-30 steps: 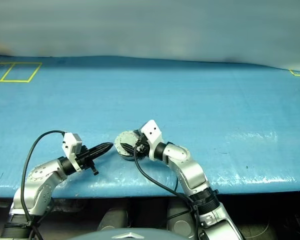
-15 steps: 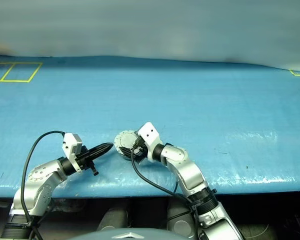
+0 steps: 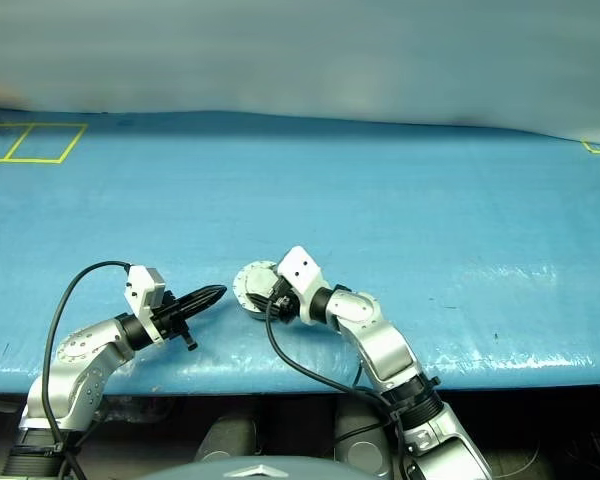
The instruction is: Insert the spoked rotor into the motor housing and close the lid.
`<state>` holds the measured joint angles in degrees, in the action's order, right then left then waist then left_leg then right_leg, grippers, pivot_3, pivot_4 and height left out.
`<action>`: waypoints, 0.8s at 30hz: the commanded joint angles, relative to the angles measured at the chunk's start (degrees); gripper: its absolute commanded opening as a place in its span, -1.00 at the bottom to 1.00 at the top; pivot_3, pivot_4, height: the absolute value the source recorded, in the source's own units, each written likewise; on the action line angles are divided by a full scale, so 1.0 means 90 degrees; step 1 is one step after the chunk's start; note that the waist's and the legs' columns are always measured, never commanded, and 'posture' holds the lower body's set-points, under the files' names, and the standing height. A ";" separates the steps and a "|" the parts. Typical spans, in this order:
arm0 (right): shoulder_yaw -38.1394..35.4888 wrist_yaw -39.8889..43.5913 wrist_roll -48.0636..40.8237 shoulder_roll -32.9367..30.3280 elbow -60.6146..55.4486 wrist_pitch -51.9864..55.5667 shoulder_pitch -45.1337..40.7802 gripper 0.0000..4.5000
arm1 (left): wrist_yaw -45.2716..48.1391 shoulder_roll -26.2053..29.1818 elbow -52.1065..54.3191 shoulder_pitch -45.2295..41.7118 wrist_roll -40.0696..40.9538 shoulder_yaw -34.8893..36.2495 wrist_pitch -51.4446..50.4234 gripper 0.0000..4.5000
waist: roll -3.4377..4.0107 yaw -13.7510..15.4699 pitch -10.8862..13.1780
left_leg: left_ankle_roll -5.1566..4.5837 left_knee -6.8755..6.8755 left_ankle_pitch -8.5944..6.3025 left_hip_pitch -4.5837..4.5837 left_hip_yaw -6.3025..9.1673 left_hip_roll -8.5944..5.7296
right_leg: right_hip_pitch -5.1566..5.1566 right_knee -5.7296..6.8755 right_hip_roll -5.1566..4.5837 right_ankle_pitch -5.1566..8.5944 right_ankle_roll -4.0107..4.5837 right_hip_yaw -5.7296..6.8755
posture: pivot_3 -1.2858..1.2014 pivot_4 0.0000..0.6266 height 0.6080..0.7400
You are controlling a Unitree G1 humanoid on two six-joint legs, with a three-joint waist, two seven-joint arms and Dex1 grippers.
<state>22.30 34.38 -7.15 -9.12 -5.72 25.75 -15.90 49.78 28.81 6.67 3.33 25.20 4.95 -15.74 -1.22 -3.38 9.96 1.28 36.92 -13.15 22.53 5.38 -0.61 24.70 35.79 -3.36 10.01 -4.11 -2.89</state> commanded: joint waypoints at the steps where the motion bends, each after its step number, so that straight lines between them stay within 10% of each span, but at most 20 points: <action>1: 0.0025 0.0041 0.0022 -0.0028 -0.0247 0.0022 -0.0140 0.38 | 0.0020 -0.0025 0.0086 -0.0052 0.0029 -0.0003 0.0084 -1.00 | 0.0000 -0.0001 0.0000 | 0.0000 0.0000 0.0000 0.0000 0.0000 0.0000 | 0.0000 0.0000 0.0000 0.0000 0.0000 0.0000 | 0.03 -0.52 1.00; 24: 0.0071 0.0287 0.0068 -0.0318 -0.0449 0.0392 -0.0404 0.38 | 0.0017 -0.0055 0.0062 -0.0055 0.0022 -0.0011 0.0070 -1.00 | -0.0001 0.0006 0.0000 | 0.0000 0.0001 0.0000 0.0001 0.0000 0.0000 | -0.0001 0.0000 0.0000 0.0000 0.0000 0.0000 | 0.03 -0.52 1.00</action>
<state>23.27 36.64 -6.12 -12.03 -7.29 29.37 -18.57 49.94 28.41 6.66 3.32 25.21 4.94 -15.74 -1.23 -3.33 9.97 1.28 36.93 -13.15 22.54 5.38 -0.61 24.70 35.79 -3.36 10.01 -4.11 -2.88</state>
